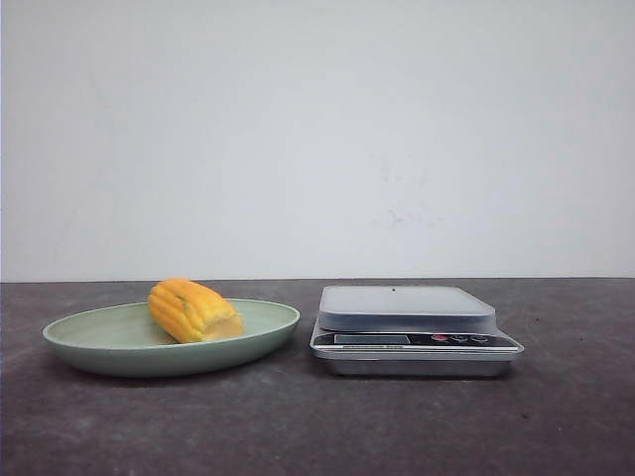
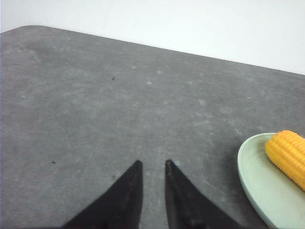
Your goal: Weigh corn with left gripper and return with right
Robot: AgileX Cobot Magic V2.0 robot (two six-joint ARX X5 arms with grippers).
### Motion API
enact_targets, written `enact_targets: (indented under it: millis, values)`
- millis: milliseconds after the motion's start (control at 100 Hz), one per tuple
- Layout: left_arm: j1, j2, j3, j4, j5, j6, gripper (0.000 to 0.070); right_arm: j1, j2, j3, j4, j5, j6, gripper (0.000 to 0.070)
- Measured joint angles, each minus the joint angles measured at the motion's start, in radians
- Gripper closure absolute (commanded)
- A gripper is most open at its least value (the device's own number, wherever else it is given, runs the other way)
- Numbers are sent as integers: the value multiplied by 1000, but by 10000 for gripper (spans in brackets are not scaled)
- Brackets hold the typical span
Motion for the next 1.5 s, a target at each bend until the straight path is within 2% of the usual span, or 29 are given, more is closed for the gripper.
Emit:
enact_targets:
  millis: [1120,1280,1500]
  values:
    - [0,0,0,0,0,0,622,0,0,0,-10,-1,11,686]
    - [0,0,0,0,0,0,622,0,0,0,-23,-43,27,686]
    - [0,0,0,0,0,0,622,0,0,0,-34,-45,27,687]
